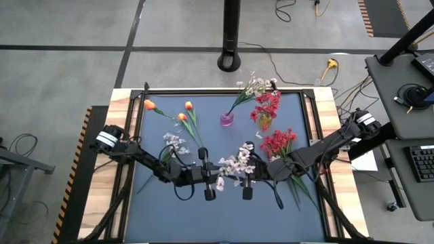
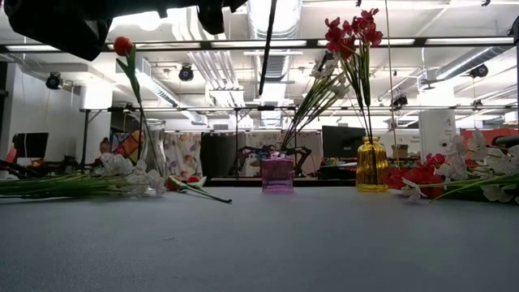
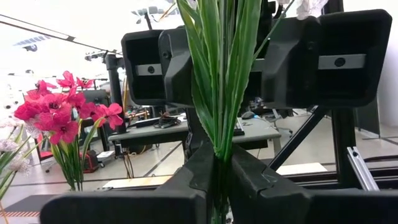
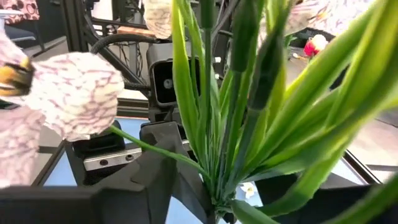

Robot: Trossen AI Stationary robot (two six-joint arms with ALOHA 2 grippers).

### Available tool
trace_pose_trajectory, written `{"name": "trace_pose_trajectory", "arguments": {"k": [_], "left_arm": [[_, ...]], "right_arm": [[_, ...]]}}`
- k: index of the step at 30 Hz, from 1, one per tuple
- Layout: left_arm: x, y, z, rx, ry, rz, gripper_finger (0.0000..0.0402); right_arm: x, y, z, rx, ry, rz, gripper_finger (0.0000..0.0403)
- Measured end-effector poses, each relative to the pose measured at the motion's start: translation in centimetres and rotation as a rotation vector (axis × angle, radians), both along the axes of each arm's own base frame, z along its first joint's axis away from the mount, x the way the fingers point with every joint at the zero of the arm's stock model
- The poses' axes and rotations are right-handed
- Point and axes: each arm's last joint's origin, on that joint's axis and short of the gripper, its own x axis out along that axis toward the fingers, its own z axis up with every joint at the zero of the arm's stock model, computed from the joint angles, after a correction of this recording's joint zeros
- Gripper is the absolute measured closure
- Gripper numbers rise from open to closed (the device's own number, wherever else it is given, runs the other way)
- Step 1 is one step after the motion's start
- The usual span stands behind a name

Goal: Sort flowers into vase by color
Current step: Put the white flowers into the pink vase

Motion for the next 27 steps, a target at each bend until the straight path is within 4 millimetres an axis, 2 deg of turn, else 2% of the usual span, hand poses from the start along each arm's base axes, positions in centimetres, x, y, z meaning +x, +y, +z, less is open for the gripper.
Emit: {"name": "trace_pose_trajectory", "arguments": {"k": [10,21,27], "left_arm": [[0.00,0.02,-0.01,-0.010,0.000,0.004,0.0384],[-0.03,0.09,-0.09,-0.041,0.000,0.007,0.0383],[-0.04,0.10,-0.11,-0.051,0.000,0.005,0.0348]], "right_arm": [[0.03,-0.06,0.00,-0.012,0.001,0.000,0.0289],[0.03,-0.06,0.00,-0.012,0.001,0.000,0.0336],[0.03,-0.06,0.00,-0.010,0.001,0.000,0.0342]]}}
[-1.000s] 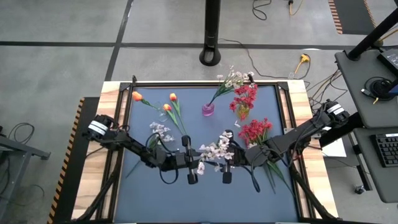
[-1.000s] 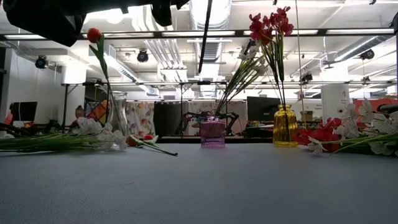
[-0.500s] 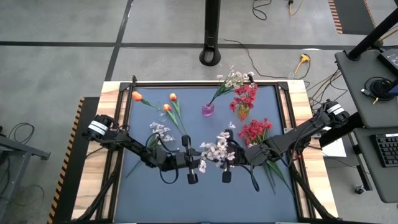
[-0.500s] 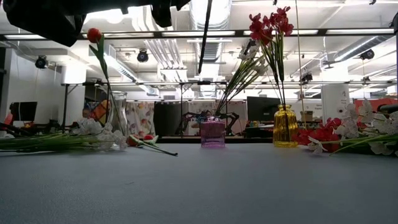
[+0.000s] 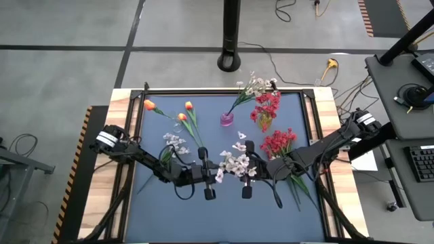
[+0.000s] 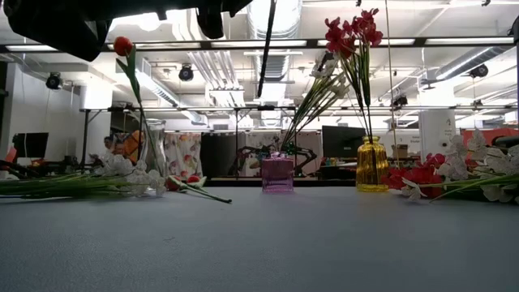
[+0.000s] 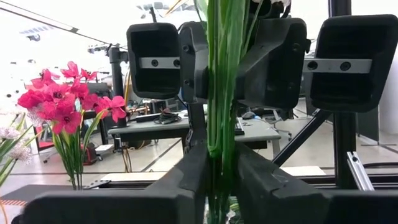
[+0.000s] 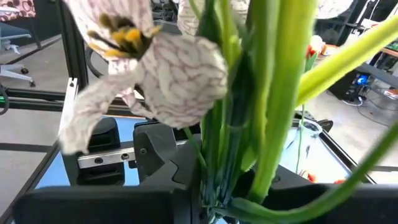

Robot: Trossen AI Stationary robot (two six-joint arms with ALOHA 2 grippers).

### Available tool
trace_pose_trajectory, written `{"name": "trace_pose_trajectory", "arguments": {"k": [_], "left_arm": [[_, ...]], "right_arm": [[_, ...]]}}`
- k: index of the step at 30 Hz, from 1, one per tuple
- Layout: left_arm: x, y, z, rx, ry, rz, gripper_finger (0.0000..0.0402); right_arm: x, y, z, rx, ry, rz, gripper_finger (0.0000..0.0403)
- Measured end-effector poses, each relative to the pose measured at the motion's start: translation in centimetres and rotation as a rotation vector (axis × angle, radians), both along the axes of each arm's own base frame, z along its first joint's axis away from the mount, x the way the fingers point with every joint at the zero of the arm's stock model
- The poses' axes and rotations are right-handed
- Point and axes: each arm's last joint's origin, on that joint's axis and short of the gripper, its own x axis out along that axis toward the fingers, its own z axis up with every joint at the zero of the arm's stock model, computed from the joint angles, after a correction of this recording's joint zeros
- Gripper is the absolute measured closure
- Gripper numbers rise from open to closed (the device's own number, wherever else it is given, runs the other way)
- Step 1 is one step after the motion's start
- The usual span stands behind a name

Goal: Sort flowers into vase by color
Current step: Put the white flowers into the pink vase

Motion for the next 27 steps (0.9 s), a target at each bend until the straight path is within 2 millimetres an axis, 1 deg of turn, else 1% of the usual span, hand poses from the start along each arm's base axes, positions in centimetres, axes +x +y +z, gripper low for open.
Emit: {"name": "trace_pose_trajectory", "arguments": {"k": [5,10,14,19,23,27], "left_arm": [[0.0,0.0,-0.1,-0.027,0.002,0.011,0.0284],[-0.2,-0.1,-0.5,-0.056,0.051,0.126,0.0215],[-0.6,-0.6,-1.1,-0.051,0.108,0.191,0.0181],[-0.9,-0.8,-1.9,-0.088,0.152,0.201,0.0165],[-1.0,-0.7,-3.0,-0.104,0.218,0.199,0.0164],[-1.1,-0.6,-4.0,-0.106,0.290,0.231,0.0164]], "right_arm": [[0.0,0.0,0.0,0.001,0.000,0.000,0.0342],[0.0,0.0,0.1,0.010,-0.003,-0.002,0.0342],[-0.3,-0.1,0.5,0.013,-0.014,-0.007,0.0342],[-0.7,-0.7,1.4,0.016,-0.040,-0.016,0.0342],[-0.8,-1.8,2.1,0.016,-0.059,-0.047,0.0342],[-0.4,-3.0,3.1,-0.004,-0.046,-0.082,0.0342]]}}
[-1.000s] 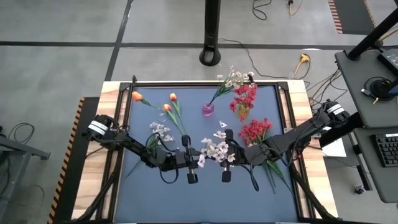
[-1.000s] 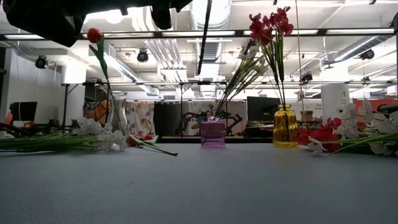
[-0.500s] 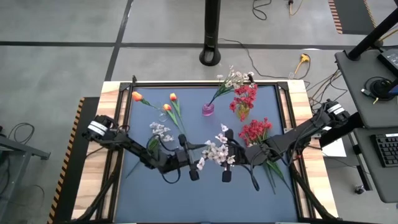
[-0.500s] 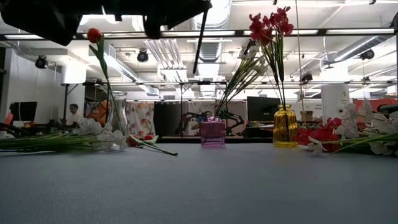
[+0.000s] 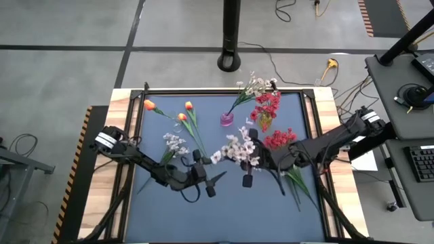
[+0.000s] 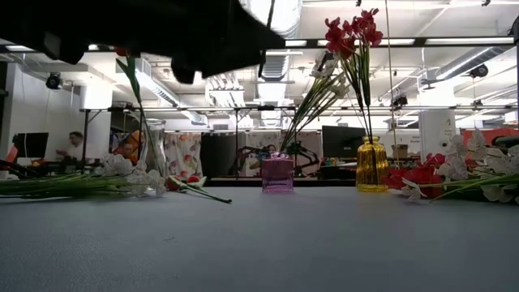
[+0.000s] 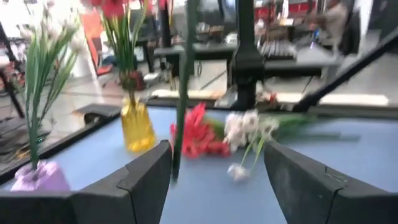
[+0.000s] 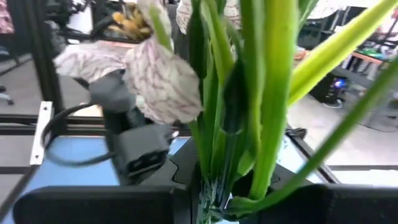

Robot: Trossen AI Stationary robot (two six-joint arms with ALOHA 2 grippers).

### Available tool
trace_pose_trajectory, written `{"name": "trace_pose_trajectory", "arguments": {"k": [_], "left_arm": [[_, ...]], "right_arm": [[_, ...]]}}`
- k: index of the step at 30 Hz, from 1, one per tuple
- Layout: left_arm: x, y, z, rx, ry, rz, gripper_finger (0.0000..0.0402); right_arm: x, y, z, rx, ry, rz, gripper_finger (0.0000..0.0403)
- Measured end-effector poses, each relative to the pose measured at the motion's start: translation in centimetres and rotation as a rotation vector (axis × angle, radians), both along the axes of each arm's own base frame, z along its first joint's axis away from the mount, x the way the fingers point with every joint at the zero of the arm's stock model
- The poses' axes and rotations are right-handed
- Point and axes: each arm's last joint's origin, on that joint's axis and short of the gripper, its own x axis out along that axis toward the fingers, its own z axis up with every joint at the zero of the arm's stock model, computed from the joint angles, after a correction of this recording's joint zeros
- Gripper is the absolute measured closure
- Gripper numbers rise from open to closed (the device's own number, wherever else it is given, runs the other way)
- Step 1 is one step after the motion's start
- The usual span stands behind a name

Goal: Sort flowers into vase by color
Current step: Put the white flowers into the pink vase

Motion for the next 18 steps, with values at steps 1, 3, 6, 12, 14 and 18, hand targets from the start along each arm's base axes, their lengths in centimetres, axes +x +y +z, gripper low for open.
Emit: {"name": "trace_pose_trajectory", "arguments": {"k": [1,3,6,12,14,18], "left_arm": [[0.0,0.0,-0.3,0.004,0.024,0.008,0.0164],[-0.1,0.1,-0.8,0.015,0.070,0.024,0.0164],[-0.2,0.2,-1.5,0.029,0.130,0.031,0.0164],[-0.3,0.3,-2.1,0.060,0.196,0.031,0.0164],[-0.4,0.3,-2.2,0.064,0.204,0.031,0.0164],[-0.4,0.3,-2.2,0.064,0.205,0.031,0.0164]], "right_arm": [[0.1,-0.3,0.4,-0.009,0.005,-0.010,0.0342],[0.4,-1.2,1.2,-0.023,0.009,-0.036,0.0342],[0.8,-2.8,2.2,-0.042,0.022,-0.085,0.0342],[1.5,-6.7,3.1,-0.066,0.035,-0.200,0.0342],[1.7,-8.1,3.1,-0.066,0.041,-0.243,0.0342],[1.8,-10.9,2.8,-0.060,0.052,-0.302,0.0342]]}}
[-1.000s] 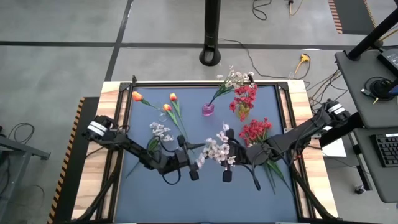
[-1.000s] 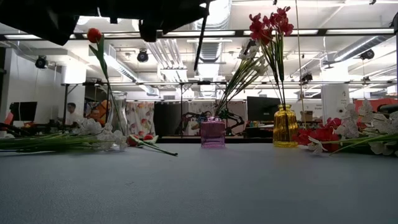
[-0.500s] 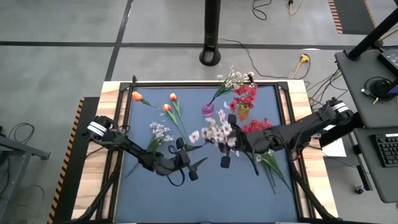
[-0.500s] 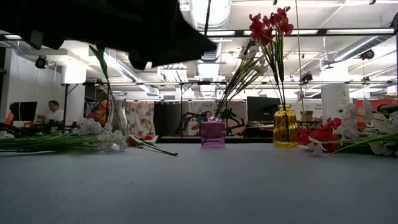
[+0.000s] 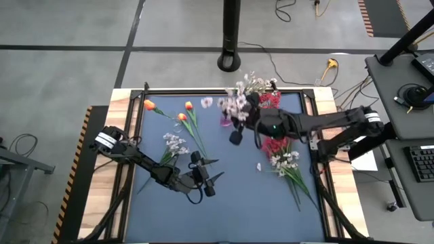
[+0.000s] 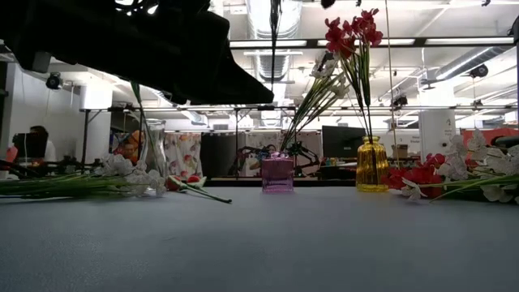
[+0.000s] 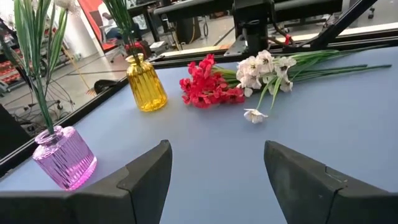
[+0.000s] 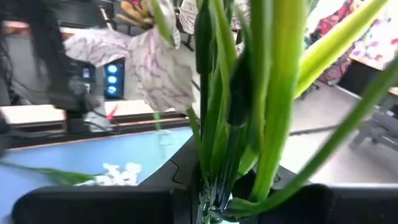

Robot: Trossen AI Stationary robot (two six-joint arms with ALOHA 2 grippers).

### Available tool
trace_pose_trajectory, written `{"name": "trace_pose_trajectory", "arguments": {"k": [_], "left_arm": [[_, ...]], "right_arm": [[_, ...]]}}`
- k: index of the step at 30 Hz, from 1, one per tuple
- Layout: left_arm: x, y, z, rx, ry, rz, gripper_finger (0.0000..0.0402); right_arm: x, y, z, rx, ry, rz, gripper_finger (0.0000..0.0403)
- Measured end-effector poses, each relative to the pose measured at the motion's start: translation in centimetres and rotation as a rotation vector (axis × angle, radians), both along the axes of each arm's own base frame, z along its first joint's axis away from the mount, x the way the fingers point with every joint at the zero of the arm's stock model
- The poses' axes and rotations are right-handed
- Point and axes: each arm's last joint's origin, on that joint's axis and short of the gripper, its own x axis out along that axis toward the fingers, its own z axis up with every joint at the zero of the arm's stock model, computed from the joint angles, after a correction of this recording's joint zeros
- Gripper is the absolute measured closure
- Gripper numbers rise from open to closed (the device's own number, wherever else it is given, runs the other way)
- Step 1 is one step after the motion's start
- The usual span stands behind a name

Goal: Sort flowers into vase by color
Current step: Put the white flowers into the pink vase

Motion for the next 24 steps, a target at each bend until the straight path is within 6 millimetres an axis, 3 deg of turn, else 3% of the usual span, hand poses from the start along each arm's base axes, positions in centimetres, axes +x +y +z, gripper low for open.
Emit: {"name": "trace_pose_trajectory", "arguments": {"k": [9,13,24], "left_arm": [[0.0,0.0,0.0,0.000,0.000,-0.001,0.0164],[0.0,0.0,0.0,0.000,0.001,-0.001,0.0164],[0.1,0.2,0.0,-0.001,-0.002,0.007,0.0164]], "right_arm": [[-0.2,-4.1,-0.1,0.056,-0.023,-0.034,0.0342],[-0.2,-4.8,-0.1,0.068,-0.024,-0.015,0.0342],[3.0,-5.6,-1.8,0.061,0.057,0.004,0.0344]]}}
